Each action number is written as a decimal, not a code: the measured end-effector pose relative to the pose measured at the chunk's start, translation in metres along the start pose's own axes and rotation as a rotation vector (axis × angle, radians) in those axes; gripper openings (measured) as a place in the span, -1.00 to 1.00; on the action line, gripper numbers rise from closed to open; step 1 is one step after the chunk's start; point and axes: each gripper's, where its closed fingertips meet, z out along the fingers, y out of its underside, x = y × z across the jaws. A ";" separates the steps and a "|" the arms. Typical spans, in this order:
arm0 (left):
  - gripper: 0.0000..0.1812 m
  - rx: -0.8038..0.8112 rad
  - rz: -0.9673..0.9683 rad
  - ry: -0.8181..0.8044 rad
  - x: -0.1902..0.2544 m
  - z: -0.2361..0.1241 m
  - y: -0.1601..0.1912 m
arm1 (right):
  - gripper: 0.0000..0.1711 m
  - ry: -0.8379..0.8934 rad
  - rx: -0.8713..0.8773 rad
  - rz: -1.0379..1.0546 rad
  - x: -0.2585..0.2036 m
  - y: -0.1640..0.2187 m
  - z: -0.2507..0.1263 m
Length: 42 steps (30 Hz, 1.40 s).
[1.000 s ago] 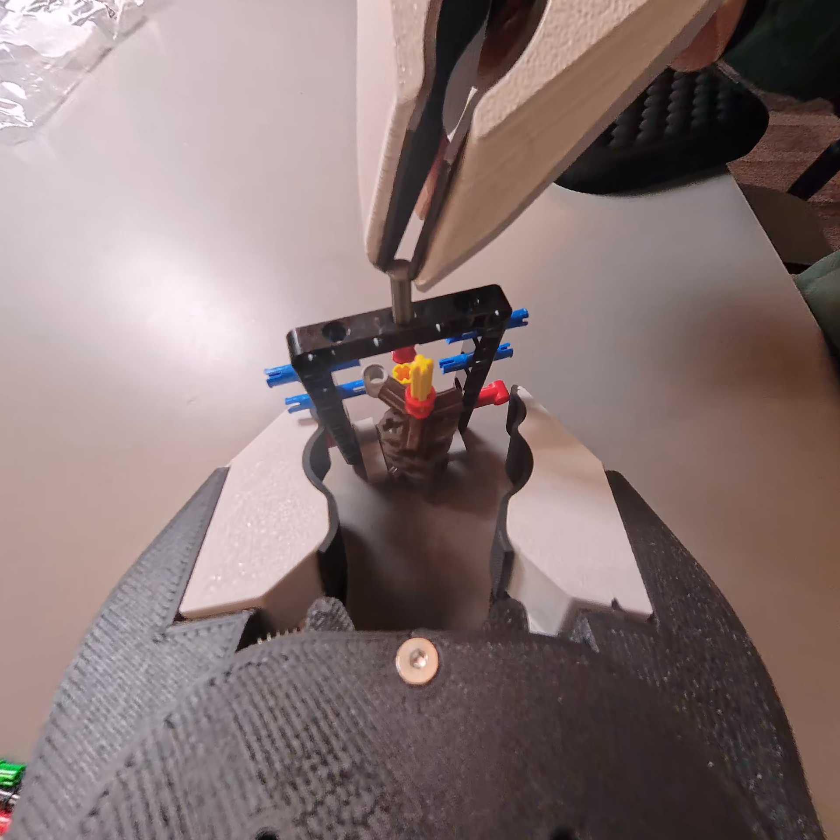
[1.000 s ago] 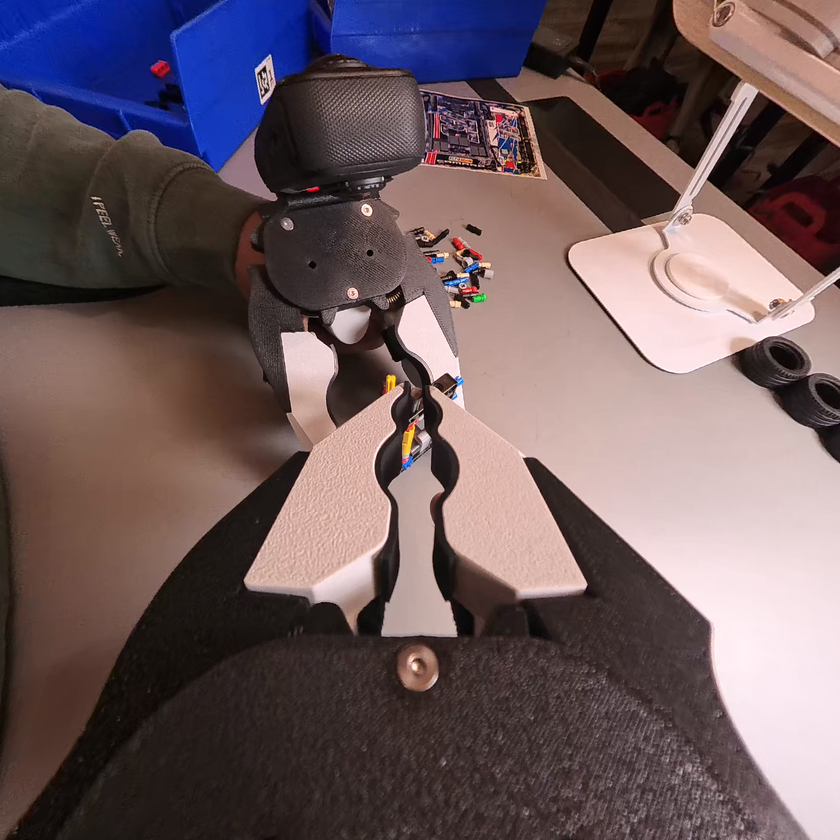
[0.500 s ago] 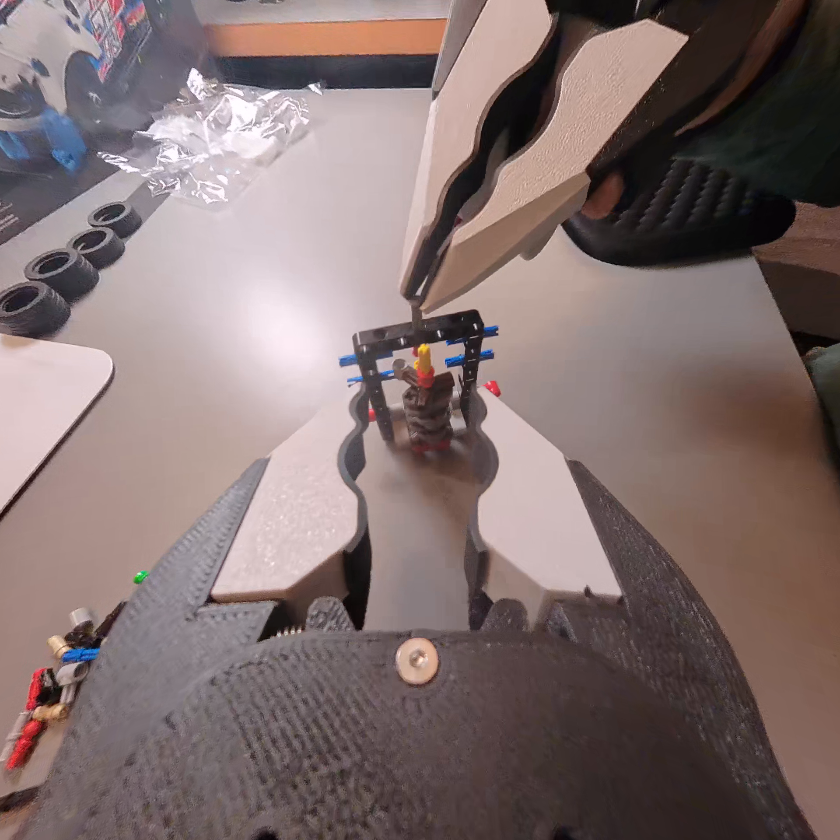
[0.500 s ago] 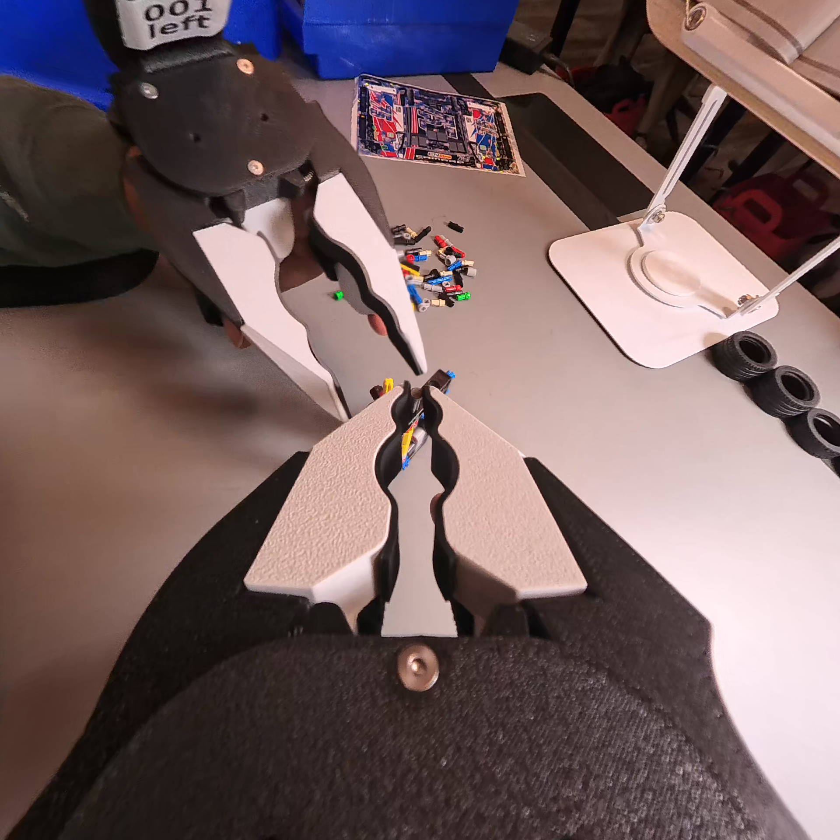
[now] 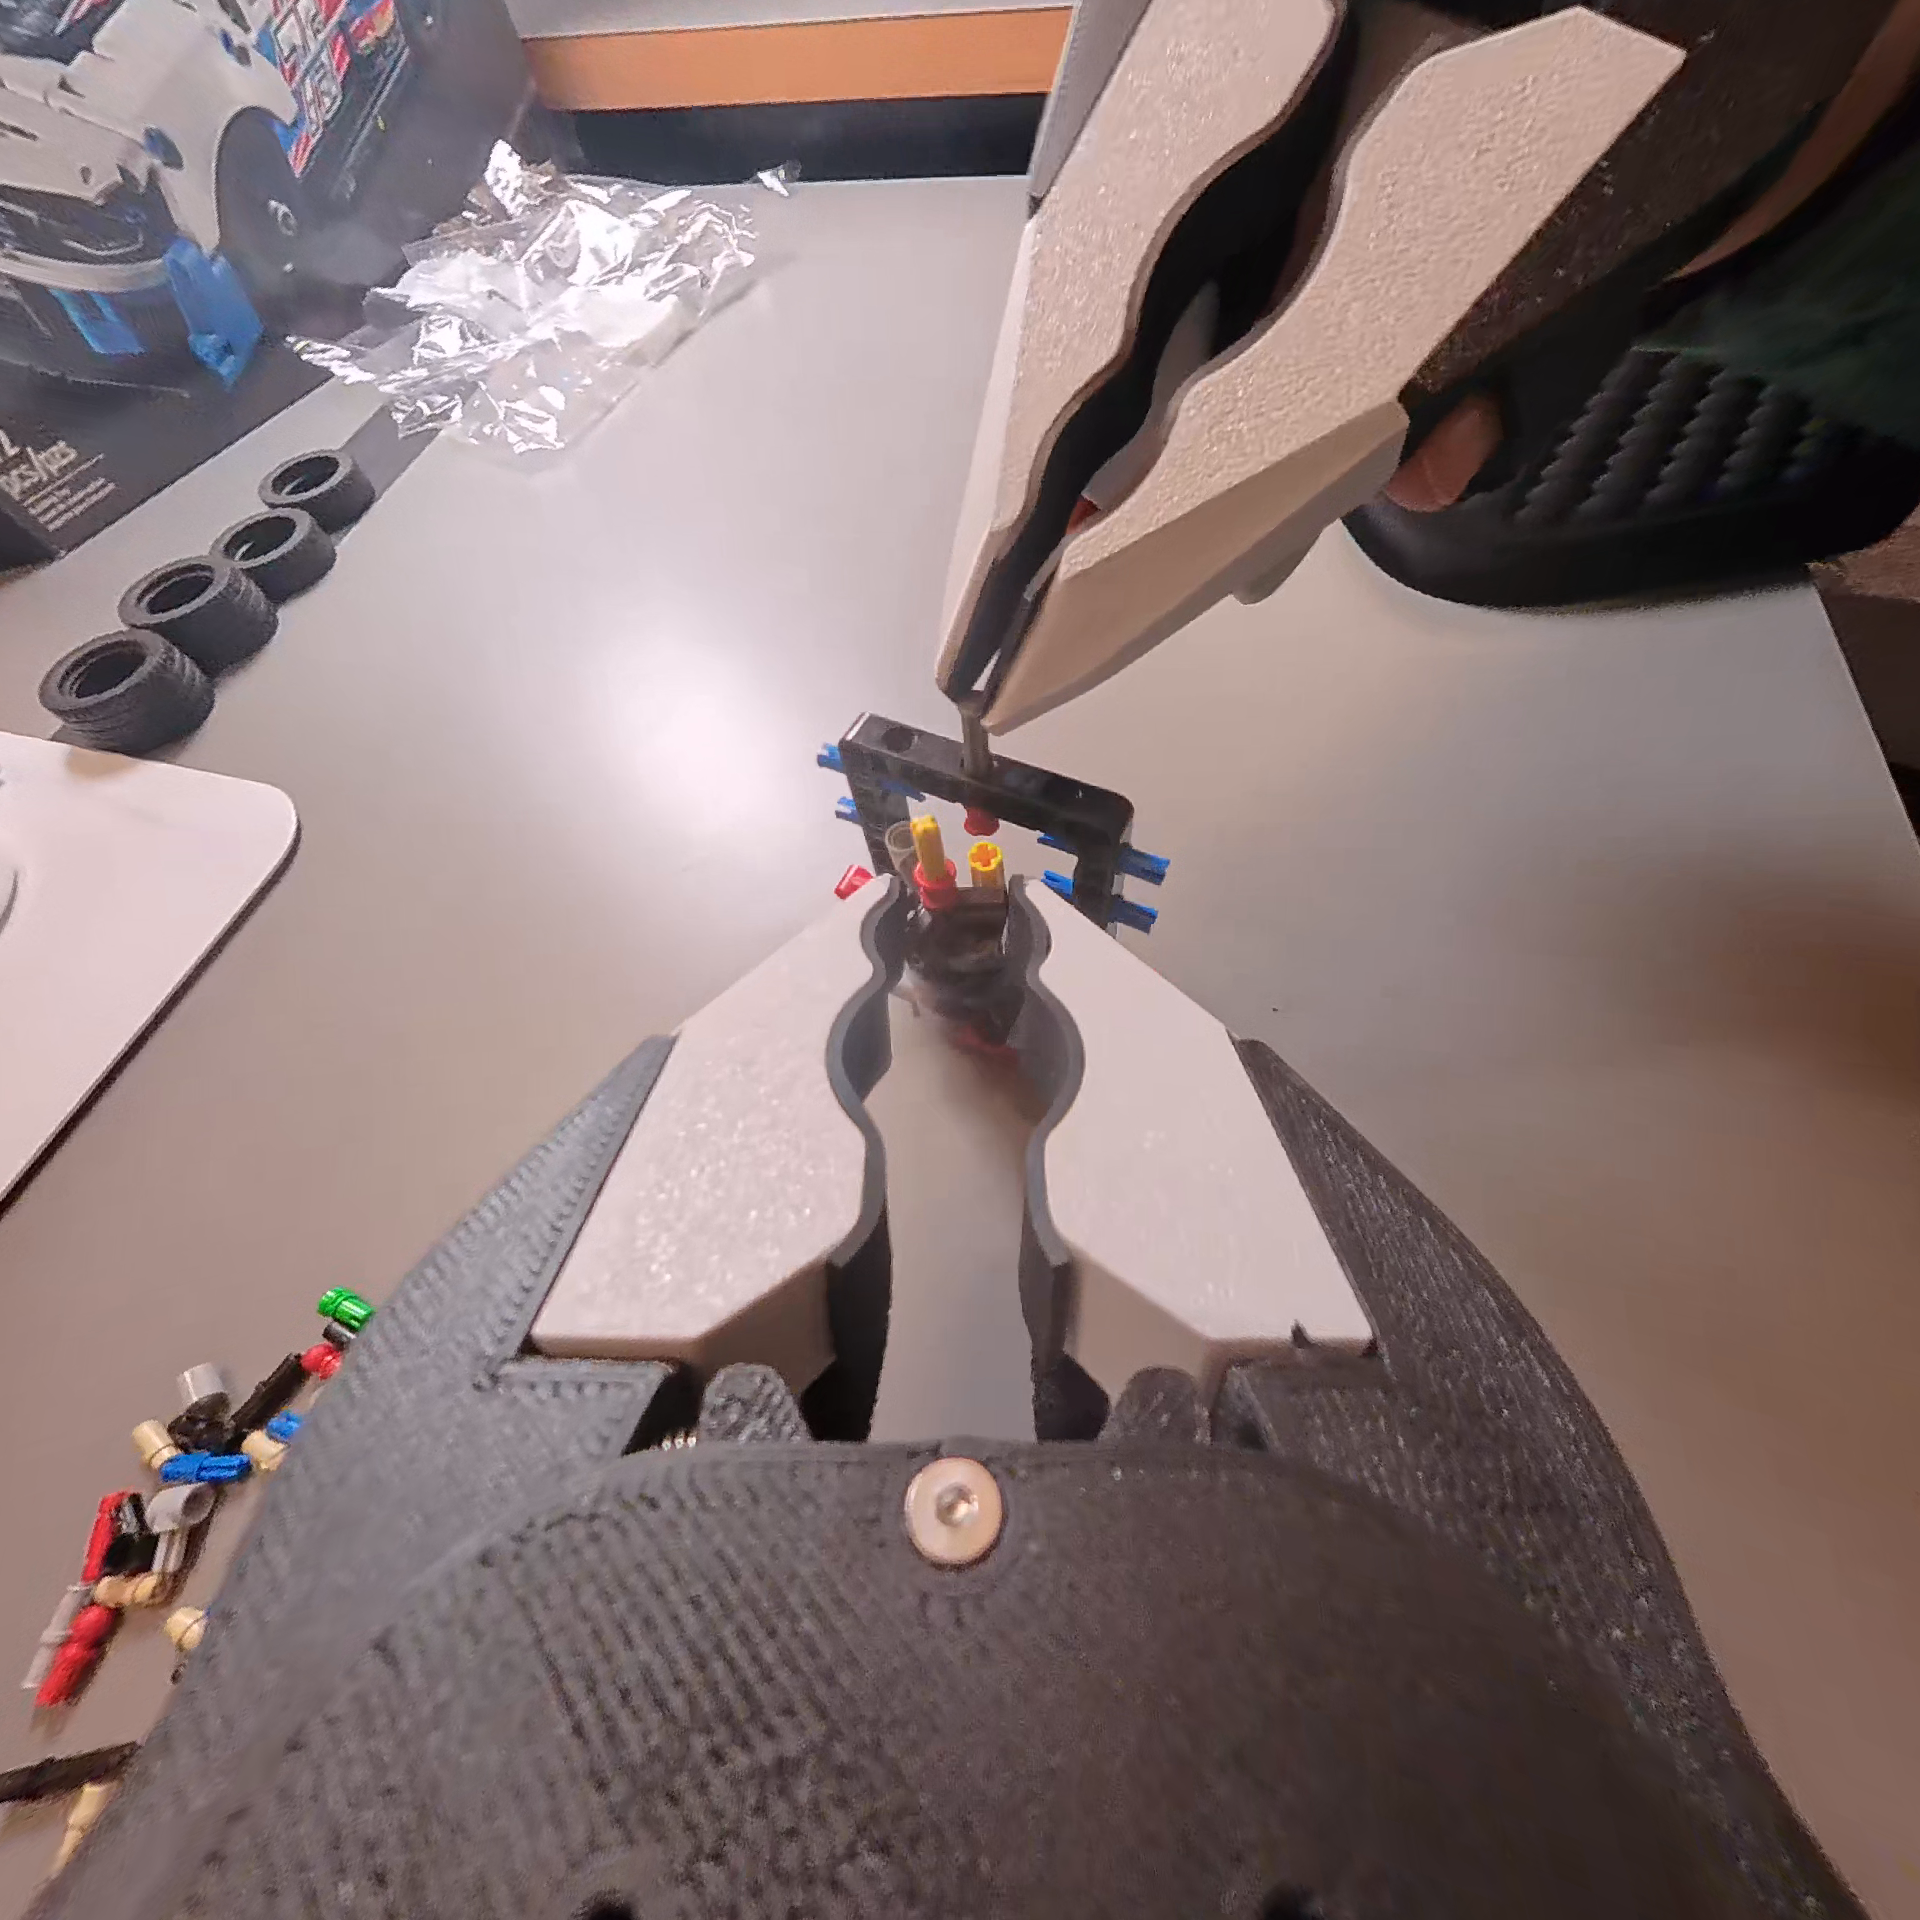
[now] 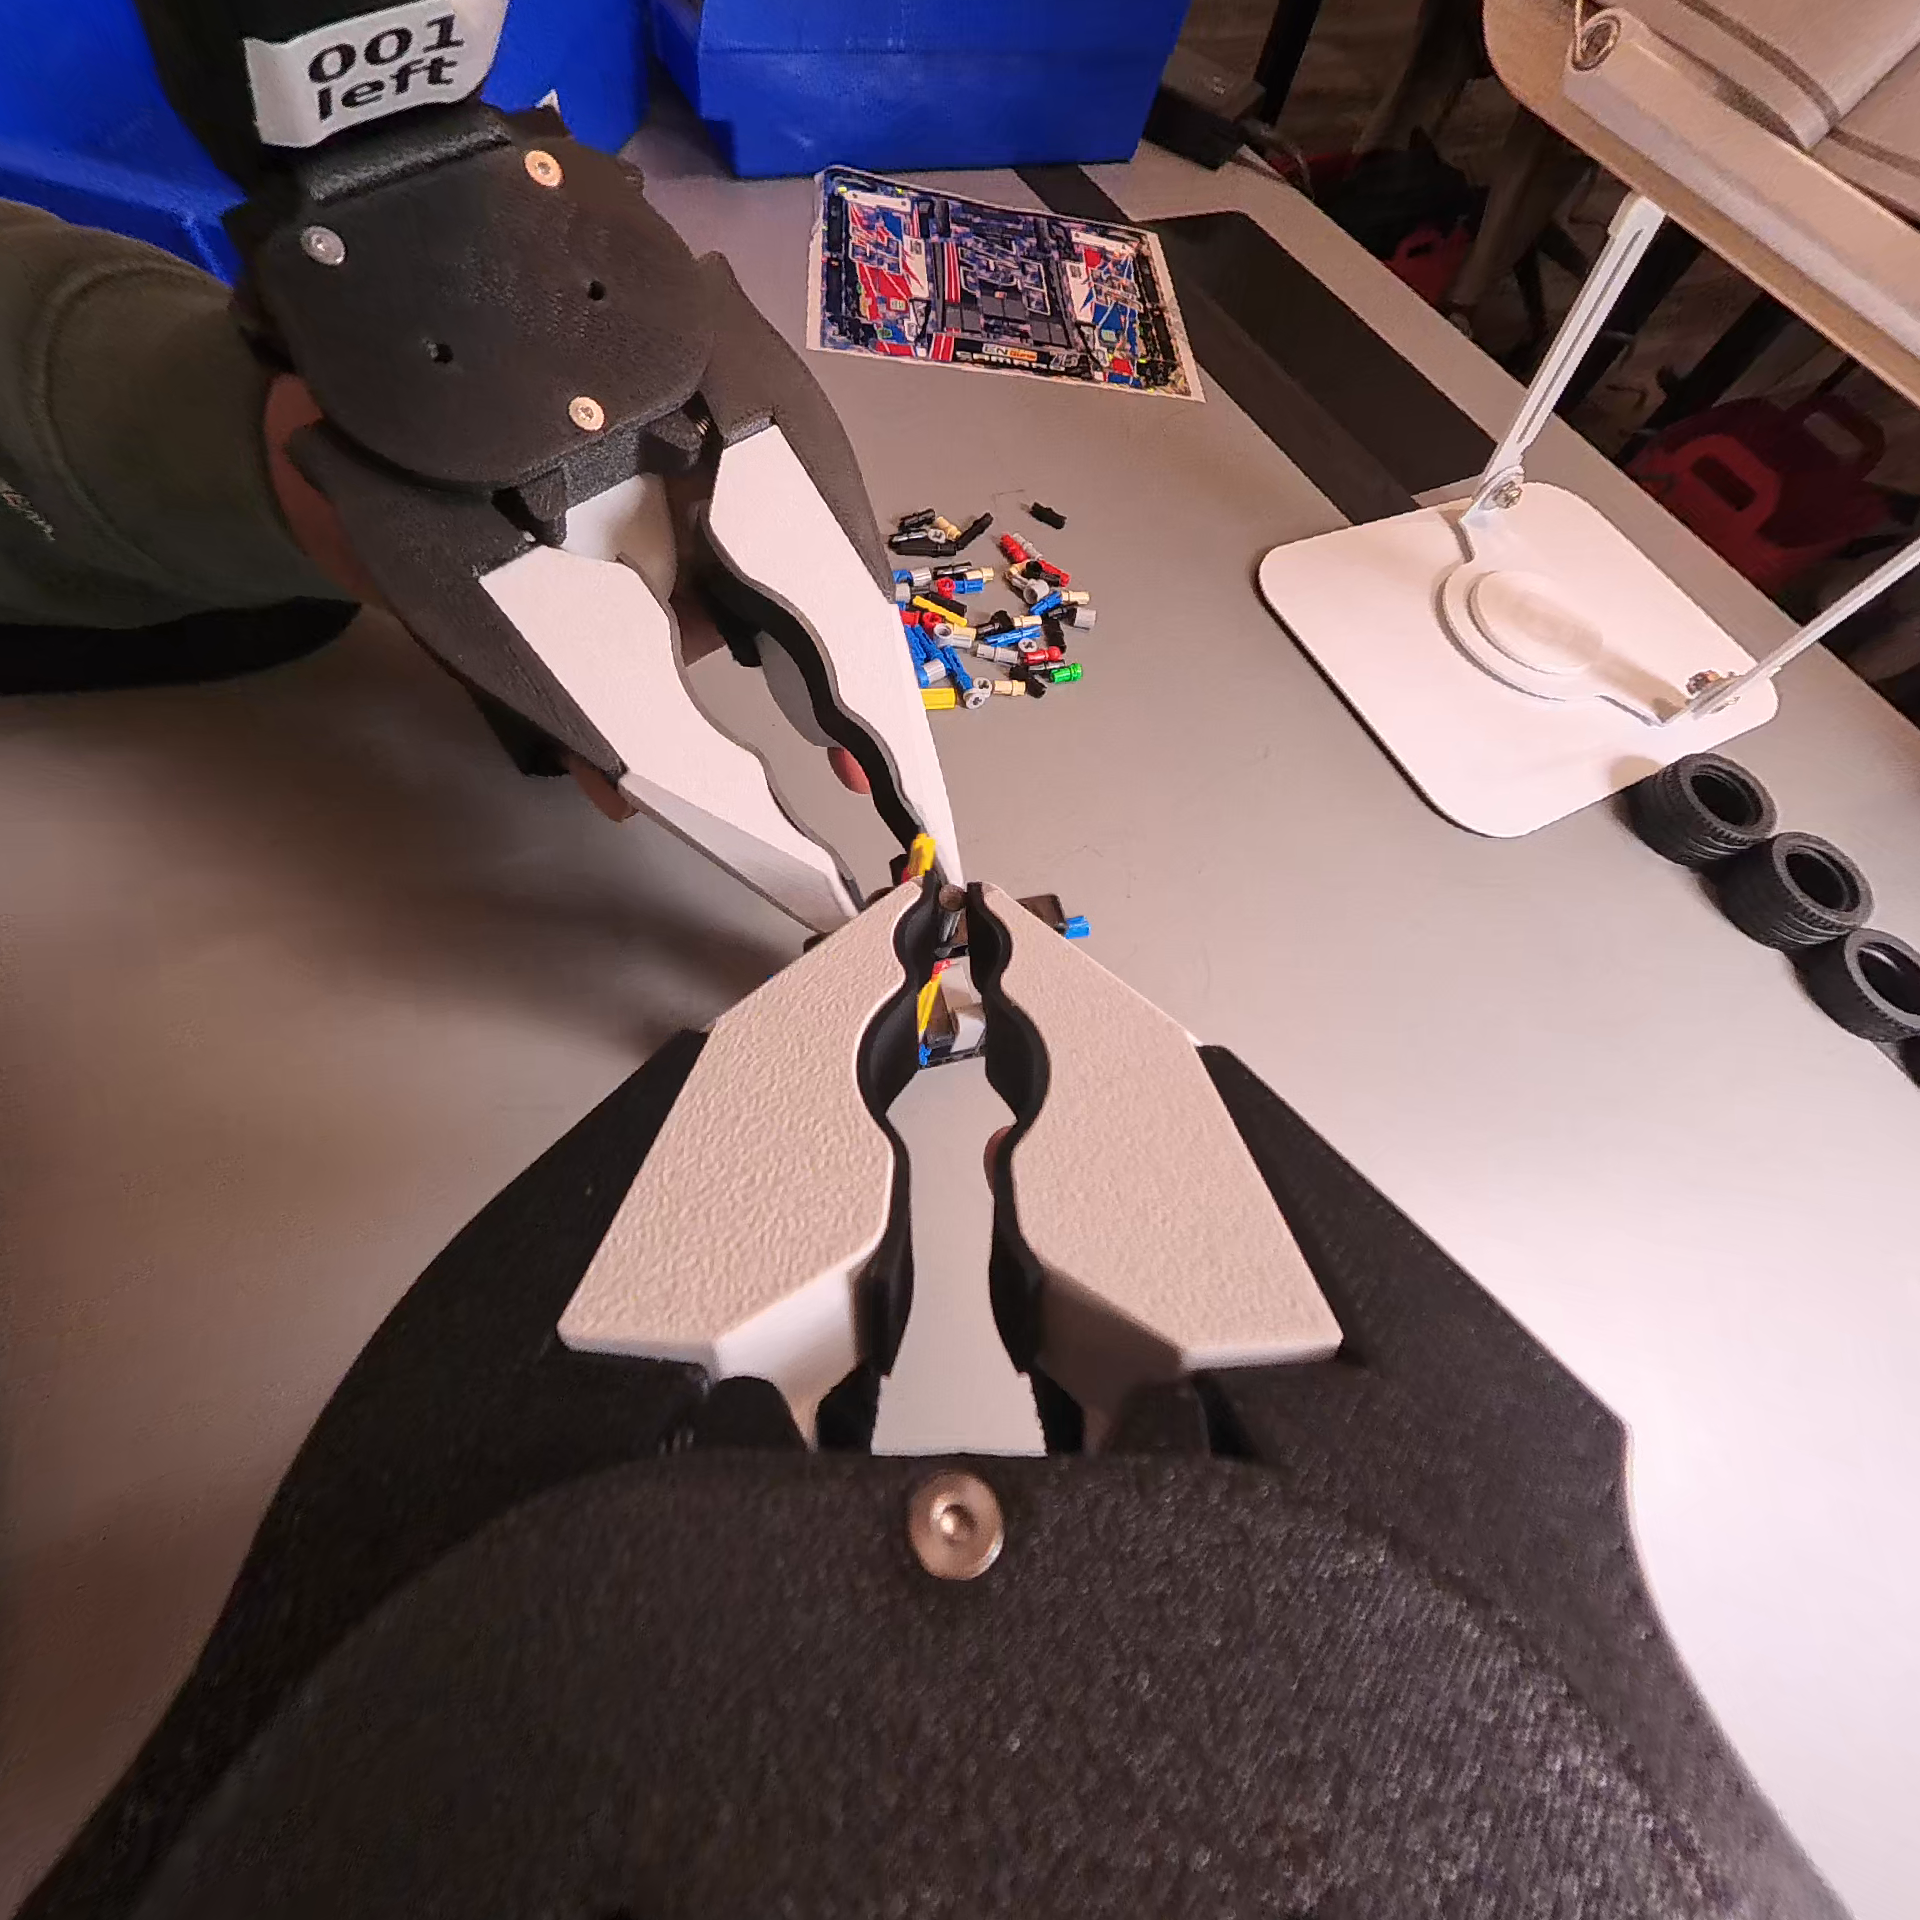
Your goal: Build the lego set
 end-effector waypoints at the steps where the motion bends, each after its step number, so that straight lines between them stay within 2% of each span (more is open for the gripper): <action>1: -0.81 0.003 0.016 0.011 0.002 -0.001 0.000 | -0.97 0.000 -0.001 0.000 0.000 0.000 0.000; 6: -0.83 0.017 0.109 0.087 0.011 -0.004 0.001 | -0.97 -0.037 0.006 -0.020 -0.004 -0.001 0.000; 12: -0.83 0.016 0.137 0.214 0.017 -0.008 0.002 | -0.97 -0.125 -0.008 -0.066 -0.010 0.000 -0.003; 20: -0.83 0.009 0.195 0.339 0.025 -0.011 0.003 | -0.97 -0.161 -0.024 -0.105 -0.018 0.001 -0.005; 33: -0.83 0.047 0.179 0.498 0.041 -0.019 0.004 | -0.97 -0.231 -0.008 -0.200 -0.035 0.002 -0.012; 35: -0.82 0.048 0.162 0.478 0.040 -0.017 0.003 | -0.97 -0.224 -0.008 -0.223 -0.035 0.002 -0.013; 38: -0.62 0.035 0.143 0.429 0.040 -0.017 0.003 | -0.97 -0.220 -0.013 -0.234 -0.036 0.003 -0.015; 40: -0.51 0.030 0.135 0.357 0.037 -0.017 0.004 | -0.97 -0.213 -0.012 -0.236 -0.036 0.004 -0.016; 42: -0.51 0.053 0.100 0.259 0.033 -0.019 -0.001 | -0.97 -0.199 -0.012 -0.234 -0.035 0.004 -0.016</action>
